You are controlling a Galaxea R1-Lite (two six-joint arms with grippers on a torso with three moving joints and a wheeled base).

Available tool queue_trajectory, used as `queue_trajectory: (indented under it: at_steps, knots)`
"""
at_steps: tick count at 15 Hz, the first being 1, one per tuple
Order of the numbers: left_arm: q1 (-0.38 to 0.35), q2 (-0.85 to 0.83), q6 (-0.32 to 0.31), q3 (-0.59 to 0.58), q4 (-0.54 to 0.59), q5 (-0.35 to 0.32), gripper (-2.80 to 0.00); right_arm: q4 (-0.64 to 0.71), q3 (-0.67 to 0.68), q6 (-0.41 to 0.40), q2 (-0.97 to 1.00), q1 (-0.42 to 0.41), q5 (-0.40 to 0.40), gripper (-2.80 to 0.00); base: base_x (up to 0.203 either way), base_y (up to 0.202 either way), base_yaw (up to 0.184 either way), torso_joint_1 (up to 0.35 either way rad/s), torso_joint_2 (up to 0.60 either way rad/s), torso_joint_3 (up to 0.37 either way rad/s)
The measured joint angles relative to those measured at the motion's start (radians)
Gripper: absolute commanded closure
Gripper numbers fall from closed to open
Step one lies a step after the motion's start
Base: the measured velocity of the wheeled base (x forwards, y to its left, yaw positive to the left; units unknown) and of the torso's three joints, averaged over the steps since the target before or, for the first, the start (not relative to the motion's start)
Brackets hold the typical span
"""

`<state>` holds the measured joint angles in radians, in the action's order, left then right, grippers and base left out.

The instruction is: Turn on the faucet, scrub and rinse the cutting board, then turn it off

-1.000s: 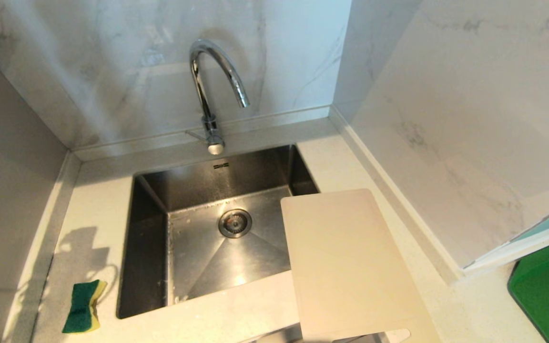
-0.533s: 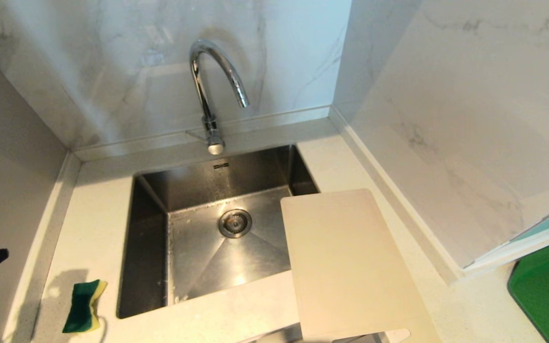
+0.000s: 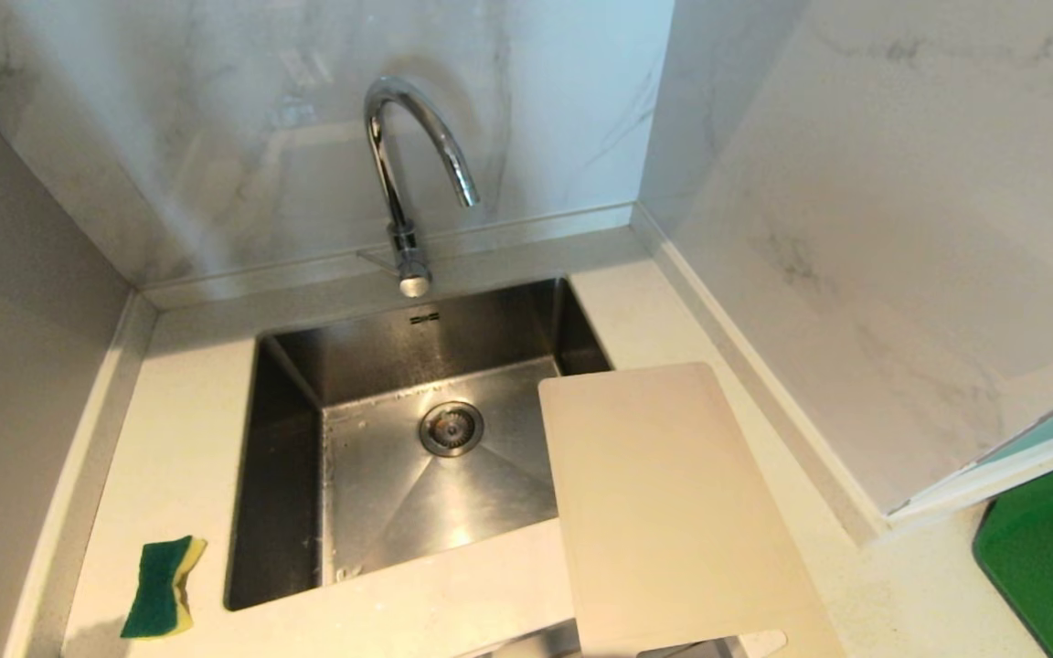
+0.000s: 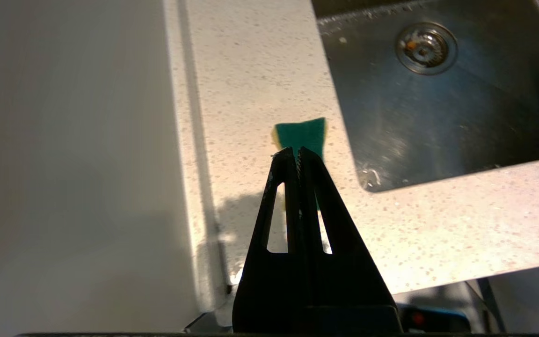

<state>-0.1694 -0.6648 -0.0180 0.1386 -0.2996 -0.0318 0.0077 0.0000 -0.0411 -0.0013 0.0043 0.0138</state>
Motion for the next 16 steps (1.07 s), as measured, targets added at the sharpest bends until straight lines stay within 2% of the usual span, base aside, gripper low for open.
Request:
queue_trajectory:
  at_steps: [3, 8, 16]
  knots:
    - [-0.004, 0.126, -0.039, -0.056, -0.001, 0.044, 0.0, 0.0, 0.0, 0.0, 0.0, 0.0, -0.001, 0.0, 0.0, 0.0, 0.0, 0.0, 0.0, 0.0]
    - [-0.001, 0.308, -0.118, -0.127, -0.023, 0.04, 0.0, 0.0, 0.0, 0.0, 0.0, 0.0, 0.0, 0.0, 0.0, 0.0, 0.0, 0.0, 0.0, 0.0]
    - [0.0, 0.39, -0.102, -0.139, 0.12, 0.006, 0.0, 0.0, 0.0, 0.0, 0.0, 0.0, -0.001, 0.0, 0.0, 0.0, 0.0, 0.0, 0.0, 0.0]
